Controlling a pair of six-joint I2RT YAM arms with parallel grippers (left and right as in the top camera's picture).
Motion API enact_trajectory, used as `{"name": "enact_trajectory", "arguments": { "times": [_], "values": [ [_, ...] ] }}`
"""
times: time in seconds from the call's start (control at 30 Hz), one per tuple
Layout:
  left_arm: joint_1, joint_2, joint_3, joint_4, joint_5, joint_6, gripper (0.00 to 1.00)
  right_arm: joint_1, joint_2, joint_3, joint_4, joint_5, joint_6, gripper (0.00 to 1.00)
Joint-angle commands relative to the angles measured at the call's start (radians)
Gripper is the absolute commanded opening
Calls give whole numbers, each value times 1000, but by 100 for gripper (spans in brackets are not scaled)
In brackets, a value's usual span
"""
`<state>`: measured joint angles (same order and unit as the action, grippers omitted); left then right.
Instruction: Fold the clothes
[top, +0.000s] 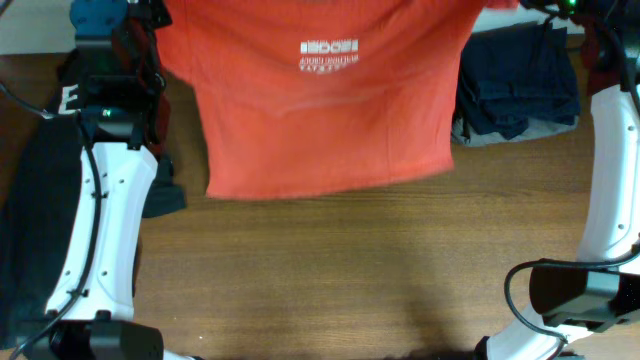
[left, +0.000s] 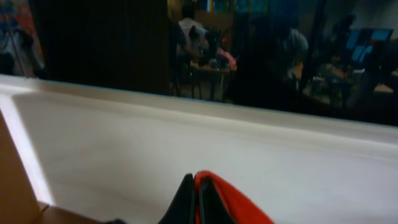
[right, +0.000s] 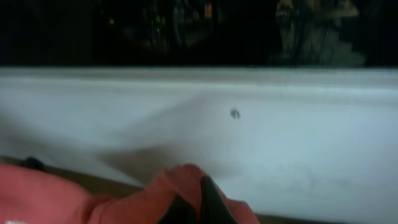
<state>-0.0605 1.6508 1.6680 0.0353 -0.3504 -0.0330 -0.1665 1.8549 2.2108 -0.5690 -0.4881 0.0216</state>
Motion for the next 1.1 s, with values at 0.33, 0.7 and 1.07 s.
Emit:
{"name": "enact_trajectory", "arguments": {
  "times": [0.33, 0.7, 1.07],
  "values": [
    [7, 6, 142, -148, 66, 106, 0, 23, -8, 29, -96, -7, 69, 4],
    [6, 6, 142, -871, 78, 49, 0, 21, -8, 29, -765, 17, -48, 4],
    [6, 6, 142, -1295, 77, 22, 0, 21, -11, 25, -1130, 164, -51, 4]
  ]
}}
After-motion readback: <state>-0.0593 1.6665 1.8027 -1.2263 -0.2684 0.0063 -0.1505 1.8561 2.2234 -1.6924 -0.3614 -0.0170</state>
